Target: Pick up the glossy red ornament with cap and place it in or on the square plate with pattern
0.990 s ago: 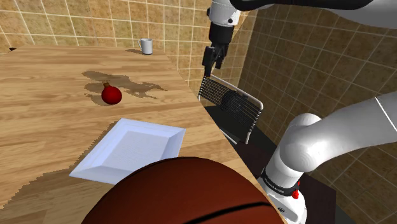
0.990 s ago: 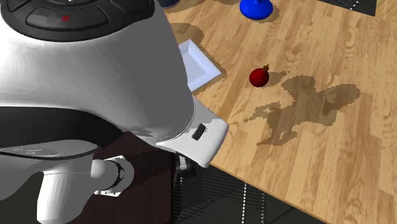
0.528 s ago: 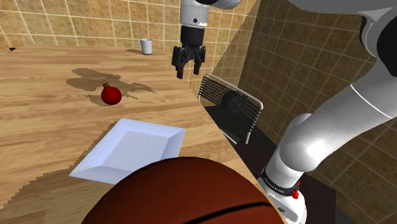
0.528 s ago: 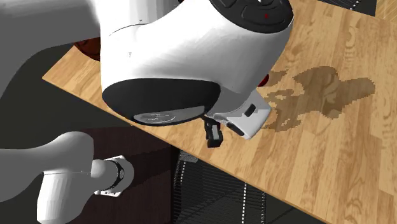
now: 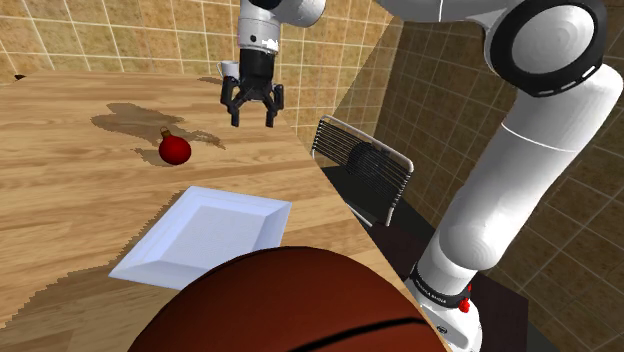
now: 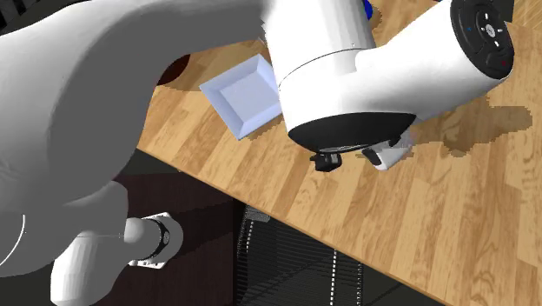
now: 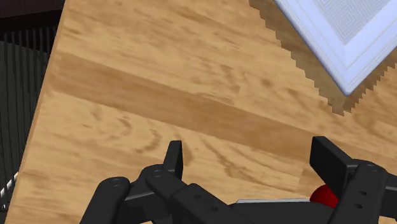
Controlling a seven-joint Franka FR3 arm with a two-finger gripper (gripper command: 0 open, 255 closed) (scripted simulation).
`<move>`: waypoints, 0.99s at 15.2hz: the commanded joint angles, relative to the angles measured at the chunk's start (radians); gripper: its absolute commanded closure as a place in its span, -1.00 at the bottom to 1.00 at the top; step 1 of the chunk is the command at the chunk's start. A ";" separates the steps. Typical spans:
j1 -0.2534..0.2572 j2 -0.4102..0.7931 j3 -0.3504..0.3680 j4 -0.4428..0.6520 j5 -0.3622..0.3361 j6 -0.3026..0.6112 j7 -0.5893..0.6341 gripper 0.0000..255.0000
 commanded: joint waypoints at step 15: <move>0.030 0.708 0.026 0.758 0.226 -0.107 0.370 -1.00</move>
